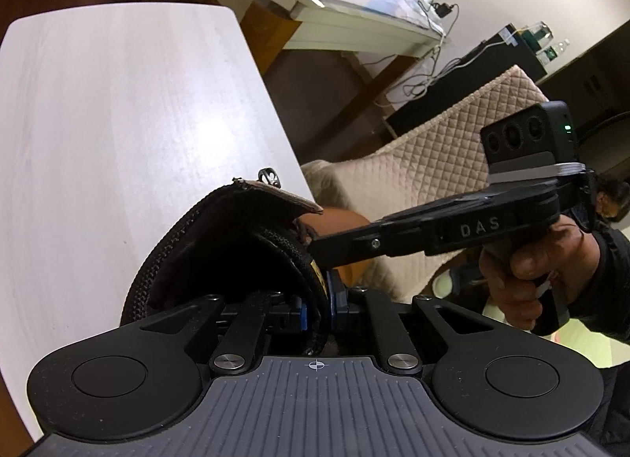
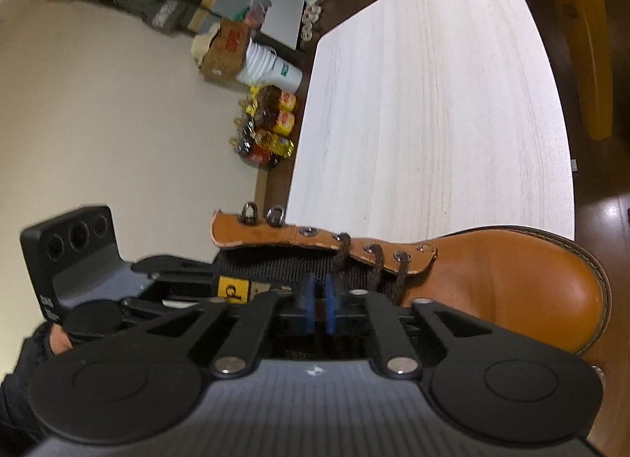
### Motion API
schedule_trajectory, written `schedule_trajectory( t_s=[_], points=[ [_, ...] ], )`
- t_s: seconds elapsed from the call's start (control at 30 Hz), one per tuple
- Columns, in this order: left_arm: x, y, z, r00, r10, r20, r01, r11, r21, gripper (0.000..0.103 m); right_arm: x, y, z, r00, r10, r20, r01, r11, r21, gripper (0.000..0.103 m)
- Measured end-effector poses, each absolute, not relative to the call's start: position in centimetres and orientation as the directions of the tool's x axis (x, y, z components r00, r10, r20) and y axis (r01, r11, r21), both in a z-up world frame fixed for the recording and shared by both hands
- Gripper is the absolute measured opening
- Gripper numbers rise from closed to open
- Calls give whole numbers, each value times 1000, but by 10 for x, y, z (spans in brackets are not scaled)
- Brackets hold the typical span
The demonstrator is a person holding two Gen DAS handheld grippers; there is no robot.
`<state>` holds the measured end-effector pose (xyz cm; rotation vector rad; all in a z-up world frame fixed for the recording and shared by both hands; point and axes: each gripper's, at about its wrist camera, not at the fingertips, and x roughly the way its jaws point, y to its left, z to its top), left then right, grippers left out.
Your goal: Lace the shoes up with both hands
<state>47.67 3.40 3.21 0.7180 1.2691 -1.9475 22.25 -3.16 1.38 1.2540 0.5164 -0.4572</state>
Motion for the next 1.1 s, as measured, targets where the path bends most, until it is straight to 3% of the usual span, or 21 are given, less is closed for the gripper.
schedule_trajectory(
  t_s=[0.23,0.33,0.47,0.67,0.87,1.03,1.1],
  points=[
    [481,38,28,-612,-253,-749,789,-260,-557,10,202,-41,30,818,-161,-552,575,200,793,3],
    [481,38,28,-614,-257,-746,787,-268,-556,10,198,-40,23,818,-143,-557,575,159,803,11],
    [480,38,27,-620,-257,-741,783,-270,-561,10,204,-29,18,812,-99,-575,582,187,791,15],
    [480,34,20,-616,-246,-748,788,-214,-578,11,205,-16,11,787,-69,-613,614,186,767,15],
    [498,29,11,-679,-284,-676,714,-42,-699,11,213,-4,21,775,-50,-630,617,273,738,15],
    [495,28,10,-674,-278,-684,719,-33,-695,11,224,2,28,755,-50,-654,628,339,700,14],
    [495,28,10,-673,-278,-686,721,-37,-692,11,228,4,30,747,-51,-663,632,364,684,4]
  ],
)
